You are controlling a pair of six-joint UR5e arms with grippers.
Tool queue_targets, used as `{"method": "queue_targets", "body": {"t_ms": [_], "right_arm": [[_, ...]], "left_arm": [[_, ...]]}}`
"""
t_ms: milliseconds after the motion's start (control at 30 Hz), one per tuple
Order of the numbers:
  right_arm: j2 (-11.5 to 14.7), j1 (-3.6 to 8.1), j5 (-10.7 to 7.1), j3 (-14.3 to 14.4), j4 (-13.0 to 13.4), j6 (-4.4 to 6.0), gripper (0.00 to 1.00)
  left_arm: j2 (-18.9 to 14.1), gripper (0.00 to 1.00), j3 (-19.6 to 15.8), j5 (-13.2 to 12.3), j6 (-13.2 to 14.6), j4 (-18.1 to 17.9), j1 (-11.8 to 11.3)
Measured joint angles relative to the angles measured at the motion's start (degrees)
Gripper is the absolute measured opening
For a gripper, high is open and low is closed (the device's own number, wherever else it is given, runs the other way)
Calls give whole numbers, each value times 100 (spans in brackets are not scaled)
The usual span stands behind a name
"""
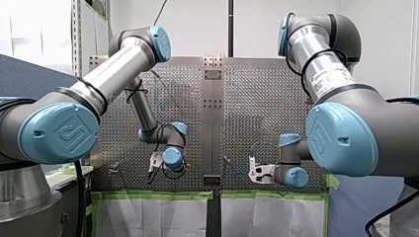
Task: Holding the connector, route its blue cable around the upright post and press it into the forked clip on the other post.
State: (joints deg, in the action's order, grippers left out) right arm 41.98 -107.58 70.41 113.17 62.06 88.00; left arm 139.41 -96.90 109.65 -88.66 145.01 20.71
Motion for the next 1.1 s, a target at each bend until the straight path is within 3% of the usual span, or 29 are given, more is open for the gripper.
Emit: {"method": "queue_targets", "body": {"t_ms": [200,467,1100], "right_arm": [[0,2,0,0,-2,0,0],[0,0,0,0,-5,0,0],[0,1,0,-1,-9,-13,0]], "left_arm": [[-6,99,-38,15,-306,-6,-29],[-7,99,-318,16,-745,-335,-108],[-118,99,-570,62,-1707,-774,-275]]}}
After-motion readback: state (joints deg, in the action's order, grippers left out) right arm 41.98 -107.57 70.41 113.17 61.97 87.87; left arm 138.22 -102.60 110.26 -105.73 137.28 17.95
